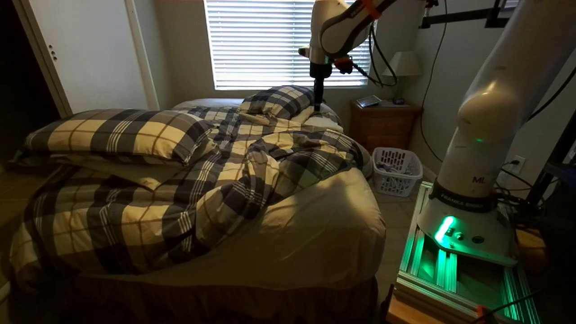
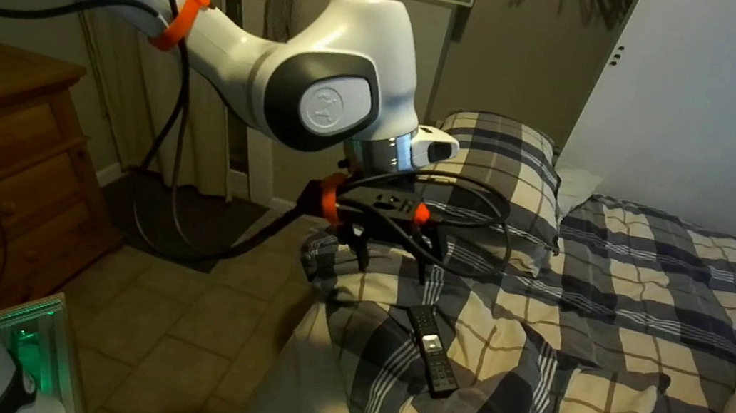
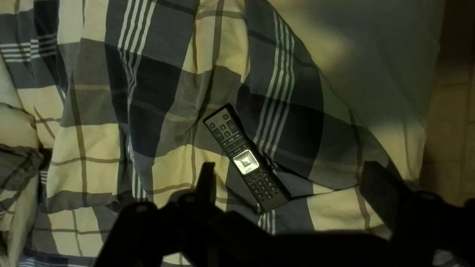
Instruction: Move the remote forward, then put the blanket on the remote
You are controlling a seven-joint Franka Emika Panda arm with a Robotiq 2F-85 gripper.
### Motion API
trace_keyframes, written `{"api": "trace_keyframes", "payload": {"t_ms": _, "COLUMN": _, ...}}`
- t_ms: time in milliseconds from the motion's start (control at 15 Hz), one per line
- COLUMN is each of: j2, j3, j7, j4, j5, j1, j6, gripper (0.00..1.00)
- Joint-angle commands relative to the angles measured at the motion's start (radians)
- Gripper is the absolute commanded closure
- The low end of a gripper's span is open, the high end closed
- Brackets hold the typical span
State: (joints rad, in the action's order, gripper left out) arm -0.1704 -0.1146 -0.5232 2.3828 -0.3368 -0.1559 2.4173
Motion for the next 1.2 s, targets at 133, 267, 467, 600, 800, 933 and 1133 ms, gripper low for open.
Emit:
{"api": "trace_keyframes", "payload": {"t_ms": 133, "j2": 0.067, "j3": -0.018, "j7": -0.032, "j4": -0.020, "j5": 0.000, "j1": 0.016, "j6": 0.067, "gripper": 0.00}}
{"api": "trace_keyframes", "payload": {"t_ms": 267, "j2": 0.109, "j3": -0.020, "j7": -0.034, "j4": -0.037, "j5": 0.001, "j1": 0.013, "j6": 0.099, "gripper": 0.00}}
{"api": "trace_keyframes", "payload": {"t_ms": 467, "j2": 0.127, "j3": -0.020, "j7": -0.034, "j4": -0.051, "j5": 0.001, "j1": 0.012, "j6": 0.103, "gripper": 0.00}}
{"api": "trace_keyframes", "payload": {"t_ms": 600, "j2": 0.127, "j3": -0.020, "j7": -0.035, "j4": -0.055, "j5": 0.001, "j1": 0.012, "j6": 0.103, "gripper": 0.00}}
{"api": "trace_keyframes", "payload": {"t_ms": 800, "j2": 0.157, "j3": -0.021, "j7": -0.064, "j4": -0.072, "j5": 0.016, "j1": 0.012, "j6": 0.096, "gripper": 0.00}}
{"api": "trace_keyframes", "payload": {"t_ms": 933, "j2": 0.193, "j3": -0.021, "j7": -0.118, "j4": -0.085, "j5": 0.030, "j1": 0.014, "j6": 0.097, "gripper": 0.00}}
{"api": "trace_keyframes", "payload": {"t_ms": 1133, "j2": 0.252, "j3": -0.018, "j7": -0.207, "j4": -0.106, "j5": 0.000, "j1": 0.007, "j6": 0.103, "gripper": 0.00}}
